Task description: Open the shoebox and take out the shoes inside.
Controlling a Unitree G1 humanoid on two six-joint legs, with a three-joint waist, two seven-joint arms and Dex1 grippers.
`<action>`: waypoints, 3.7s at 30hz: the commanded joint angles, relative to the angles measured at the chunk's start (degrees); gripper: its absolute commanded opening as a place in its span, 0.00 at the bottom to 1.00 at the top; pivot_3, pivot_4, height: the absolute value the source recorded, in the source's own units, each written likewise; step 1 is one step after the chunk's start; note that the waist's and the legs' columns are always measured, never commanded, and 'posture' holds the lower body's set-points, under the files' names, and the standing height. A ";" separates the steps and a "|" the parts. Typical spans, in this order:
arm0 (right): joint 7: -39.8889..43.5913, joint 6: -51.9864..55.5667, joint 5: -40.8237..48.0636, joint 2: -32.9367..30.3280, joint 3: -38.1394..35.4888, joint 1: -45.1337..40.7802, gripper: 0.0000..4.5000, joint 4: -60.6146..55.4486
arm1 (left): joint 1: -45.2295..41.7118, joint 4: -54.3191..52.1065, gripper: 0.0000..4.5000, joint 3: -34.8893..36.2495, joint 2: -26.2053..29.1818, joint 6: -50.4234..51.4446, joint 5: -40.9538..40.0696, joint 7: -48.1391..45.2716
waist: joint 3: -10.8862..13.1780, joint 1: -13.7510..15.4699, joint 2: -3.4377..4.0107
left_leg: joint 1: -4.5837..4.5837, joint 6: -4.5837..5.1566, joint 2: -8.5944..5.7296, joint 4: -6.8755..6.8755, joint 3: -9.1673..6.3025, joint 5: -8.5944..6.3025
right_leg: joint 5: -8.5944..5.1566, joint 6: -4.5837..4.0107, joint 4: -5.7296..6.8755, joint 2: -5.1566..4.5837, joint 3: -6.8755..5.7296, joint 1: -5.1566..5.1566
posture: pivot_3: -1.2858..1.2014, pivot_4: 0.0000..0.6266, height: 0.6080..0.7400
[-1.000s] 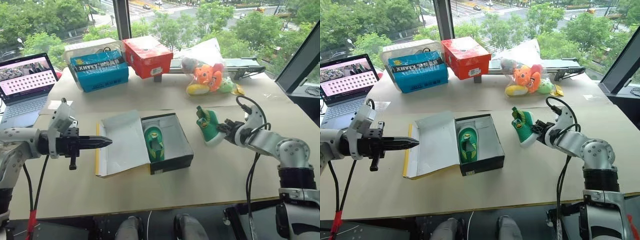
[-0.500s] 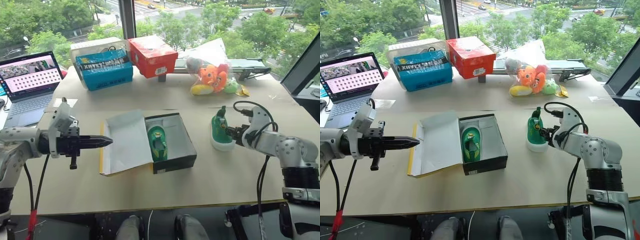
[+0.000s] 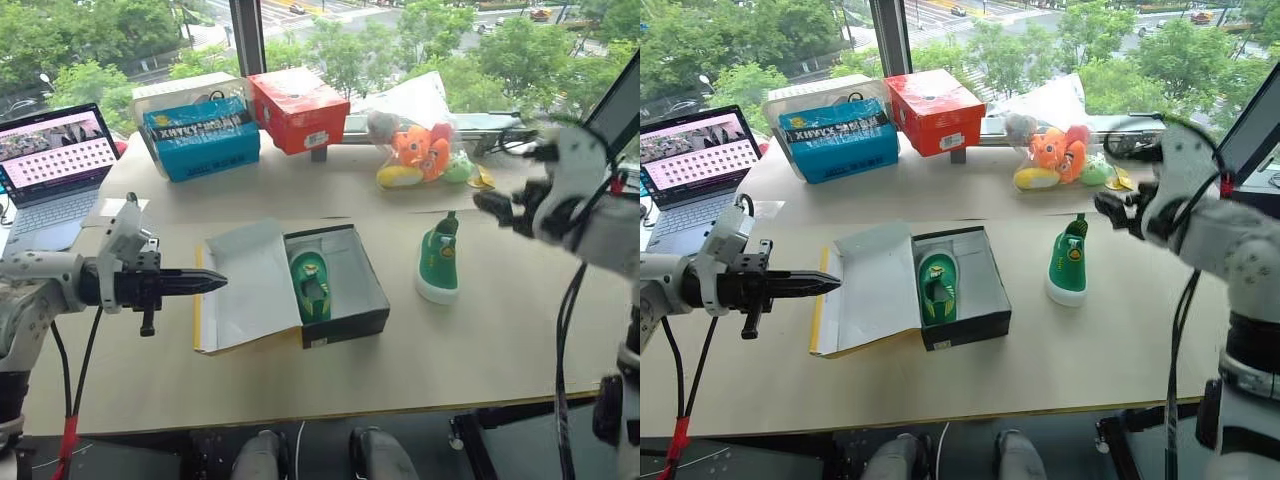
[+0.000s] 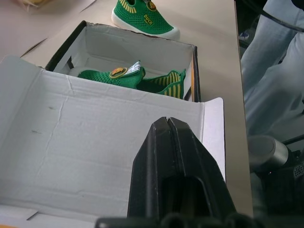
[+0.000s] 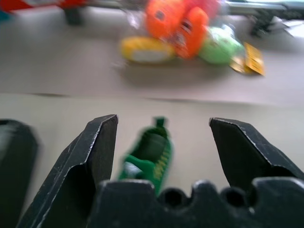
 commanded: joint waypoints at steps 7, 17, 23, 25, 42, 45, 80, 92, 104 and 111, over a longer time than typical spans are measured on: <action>-12.56 13.56 11.22 30.25 5.67 -1.24 0.82 -2.30 | -1.65 0.25 0.00 -1.11 -0.48 -1.47 0.63 -0.15 | 0.00 0.58 0.00 | -0.02 0.16 0.06 0.00 -0.21 0.11 | 0.14 0.09 0.11 0.19 0.03 0.00 | 0.52 0.24 0.99; -12.84 13.56 8.18 33.04 9.69 1.29 1.00 -1.40 | -0.21 -1.21 0.00 0.07 -0.39 -0.79 -0.11 0.51 | 0.00 0.27 -0.01 | -0.68 0.52 -0.15 0.33 -0.20 0.15 | 0.27 0.30 0.06 0.06 0.18 -0.33 | 0.52 0.24 0.99; -11.43 13.56 5.41 33.61 12.28 2.01 1.00 -0.80 | 0.76 -1.78 0.00 0.76 -0.03 -0.57 -0.50 0.78 | 0.00 0.22 -0.01 | -0.57 0.48 -0.04 0.32 -0.23 0.16 | 0.22 0.21 0.12 0.26 0.18 -0.33 | 0.52 0.24 0.99; -9.97 13.31 1.75 32.68 15.44 2.50 1.00 -0.48 | 0.95 -1.99 0.00 0.88 0.05 -0.39 -0.74 0.98 | 0.00 0.20 -0.01 | -0.57 0.48 -0.02 0.33 -0.23 0.16 | 0.22 0.21 0.12 0.26 0.19 -0.33 | 0.52 0.24 0.99; 3.57 5.16 -16.34 31.35 25.57 4.93 0.55 4.01 | 1.28 -2.53 0.00 1.25 0.28 -0.17 -0.89 1.22 | -0.01 0.29 -0.02 | -0.56 0.45 -0.03 0.33 -0.22 0.15 | 0.21 0.18 0.11 0.22 0.21 -0.31 | 0.52 0.24 0.99; 4.51 5.66 -17.82 32.04 24.96 4.54 0.28 3.90 | 1.26 -2.53 0.00 1.24 0.23 -0.24 -0.85 1.28 | -0.01 0.30 -0.02 | -0.56 0.43 -0.03 0.33 -0.22 0.14 | 0.20 0.17 0.12 0.23 0.21 -0.32 | 0.52 0.24 0.99; 9.35 10.82 -28.62 30.07 23.82 -2.60 0.02 -4.67 | -1.14 -0.61 0.00 -0.40 0.52 -0.36 0.11 0.23 | 0.01 0.16 0.00 | -0.58 0.16 -0.05 0.34 -0.20 0.03 | 0.16 0.06 0.14 0.26 0.22 -0.38 | 0.52 0.24 0.99; 10.81 13.12 -30.34 35.53 18.46 0.84 0.02 -2.62 | -0.81 -1.18 0.00 -0.15 0.61 0.06 -0.36 0.16 | 0.00 0.05 -0.01 | -0.59 0.19 -0.06 0.35 -0.18 0.06 | 0.25 0.20 0.16 0.29 0.24 -0.40 | 0.52 0.24 0.99; 8.81 12.01 -35.25 37.14 10.00 -5.51 0.02 0.07 | -0.28 -1.38 0.00 -0.03 0.75 0.05 -0.49 -0.02 | 0.00 0.16 -0.01 | -0.60 0.16 -0.06 0.34 -0.19 0.07 | 0.25 0.20 0.16 0.30 0.22 -0.41 | 0.52 0.24 0.99; 7.59 13.13 -37.73 34.22 0.36 -12.61 0.02 1.74 | -0.46 -1.16 0.00 -0.28 0.63 -0.25 -0.31 -0.35 | 0.01 0.21 -0.01 | -0.60 0.15 -0.06 0.34 -0.19 0.08 | 0.27 0.21 0.17 0.30 0.22 -0.43 | 0.52 0.24 0.99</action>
